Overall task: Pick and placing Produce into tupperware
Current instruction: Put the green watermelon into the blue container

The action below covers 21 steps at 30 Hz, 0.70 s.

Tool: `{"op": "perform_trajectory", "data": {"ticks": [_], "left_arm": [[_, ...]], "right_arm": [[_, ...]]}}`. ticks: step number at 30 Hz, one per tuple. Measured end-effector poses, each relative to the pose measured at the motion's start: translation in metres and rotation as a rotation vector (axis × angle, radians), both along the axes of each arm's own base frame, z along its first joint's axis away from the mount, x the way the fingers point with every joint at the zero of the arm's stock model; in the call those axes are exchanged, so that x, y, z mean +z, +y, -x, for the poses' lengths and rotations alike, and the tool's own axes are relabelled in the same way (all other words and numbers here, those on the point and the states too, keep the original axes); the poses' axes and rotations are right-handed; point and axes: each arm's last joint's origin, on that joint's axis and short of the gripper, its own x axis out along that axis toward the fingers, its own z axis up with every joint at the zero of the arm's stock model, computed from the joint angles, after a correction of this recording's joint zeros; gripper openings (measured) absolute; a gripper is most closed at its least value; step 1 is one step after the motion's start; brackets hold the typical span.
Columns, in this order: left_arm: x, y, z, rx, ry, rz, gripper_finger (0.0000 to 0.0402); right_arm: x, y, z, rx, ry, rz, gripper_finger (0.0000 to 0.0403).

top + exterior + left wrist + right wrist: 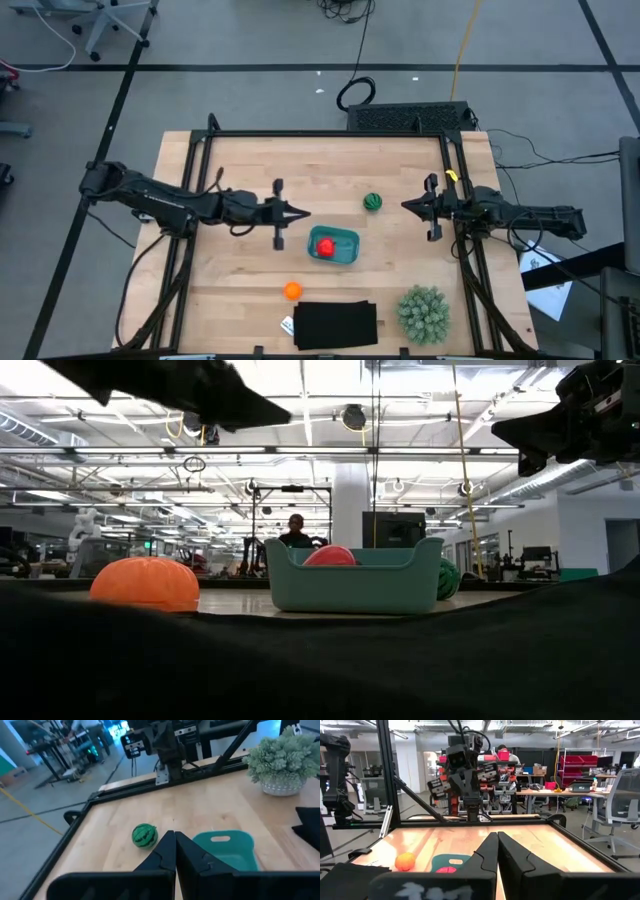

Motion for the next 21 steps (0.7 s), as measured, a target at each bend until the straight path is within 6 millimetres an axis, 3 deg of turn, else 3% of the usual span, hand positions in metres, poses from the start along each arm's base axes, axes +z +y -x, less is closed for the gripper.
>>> {"op": "perform_trajectory", "data": {"ticks": [10,16,21], "left_arm": [[0.033,0.012,0.063,0.021,-0.208,-0.055,0.0],[0.019,0.017,0.098,0.083,-0.289,-0.057,0.0],[0.001,0.022,0.11,0.122,-0.33,-0.006,0.0]], "right_arm": [[0.001,0.0,0.0,0.0,-0.007,0.0,0.0],[0.001,0.0,0.0,0.0,-0.007,0.0,0.0],[0.001,0.0,0.0,0.0,-0.007,0.0,0.0]]}}
